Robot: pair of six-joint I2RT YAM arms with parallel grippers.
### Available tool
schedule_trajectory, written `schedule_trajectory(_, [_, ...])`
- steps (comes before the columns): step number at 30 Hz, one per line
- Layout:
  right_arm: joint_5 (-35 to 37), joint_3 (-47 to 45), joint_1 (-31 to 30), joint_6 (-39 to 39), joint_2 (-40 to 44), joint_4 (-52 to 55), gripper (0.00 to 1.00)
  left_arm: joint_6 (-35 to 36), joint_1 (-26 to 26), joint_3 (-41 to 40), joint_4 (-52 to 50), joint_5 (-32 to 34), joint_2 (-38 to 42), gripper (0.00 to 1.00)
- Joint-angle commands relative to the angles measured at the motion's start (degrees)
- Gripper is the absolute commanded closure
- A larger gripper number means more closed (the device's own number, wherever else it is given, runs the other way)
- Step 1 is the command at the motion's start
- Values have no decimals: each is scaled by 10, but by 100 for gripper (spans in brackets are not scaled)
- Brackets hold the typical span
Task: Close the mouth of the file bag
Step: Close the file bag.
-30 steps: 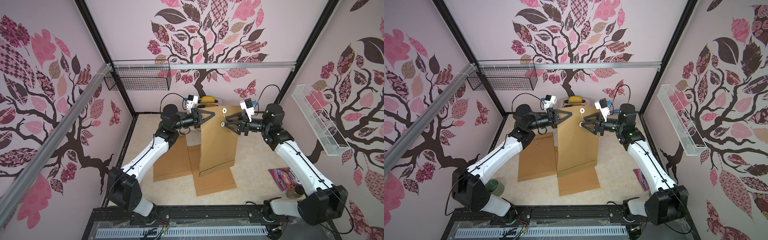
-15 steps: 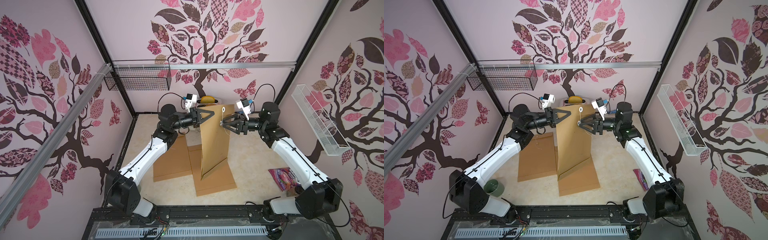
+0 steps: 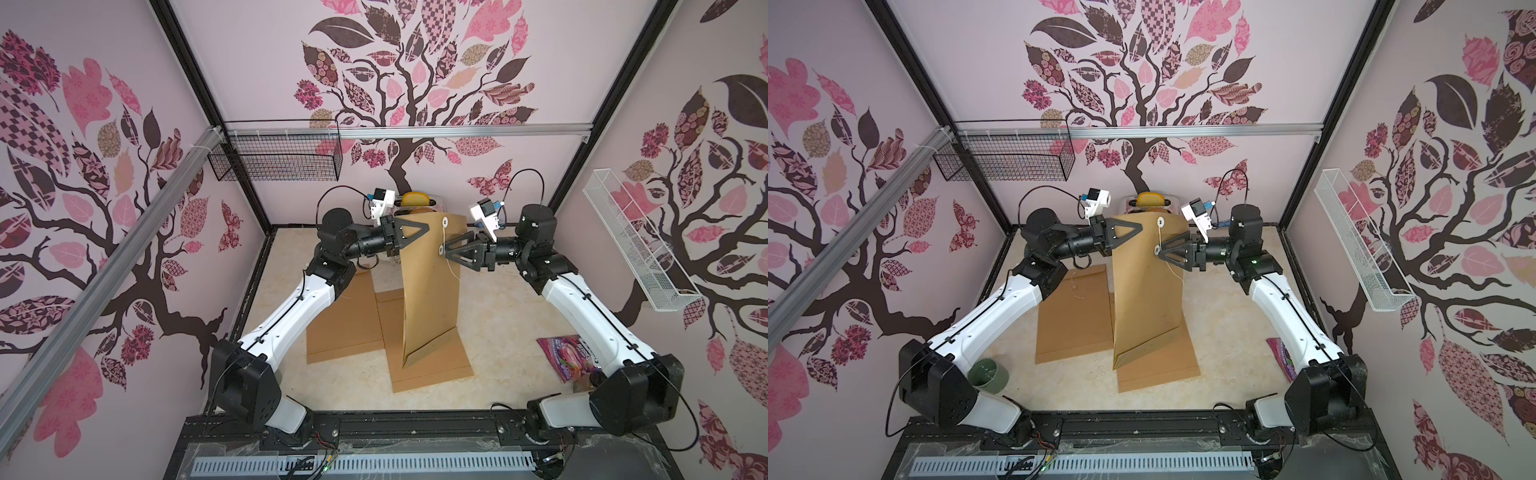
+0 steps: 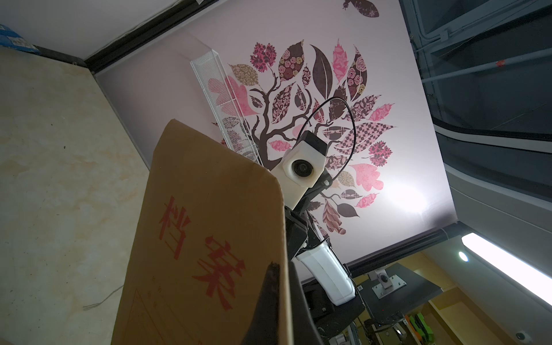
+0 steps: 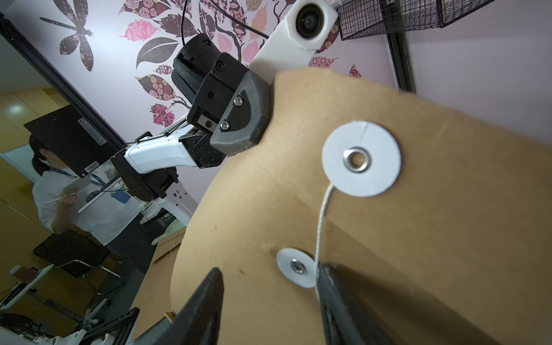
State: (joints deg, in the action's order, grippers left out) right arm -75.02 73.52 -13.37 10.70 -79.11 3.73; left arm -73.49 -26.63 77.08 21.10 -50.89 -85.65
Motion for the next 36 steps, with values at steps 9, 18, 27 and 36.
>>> schedule_trajectory(9, [-23,-45,-8,12,26,-14,47,10,-1,10,8,17,14,100])
schedule_trajectory(18, [-28,-64,-9,19,31,-12,49,12,0,12,5,20,14,100])
schedule_trajectory(27, [-15,-103,-9,2,57,-8,55,12,1,20,3,24,10,100])
schedule_trajectory(36, [2,-139,-9,10,77,-26,62,14,1,27,0,28,9,100])
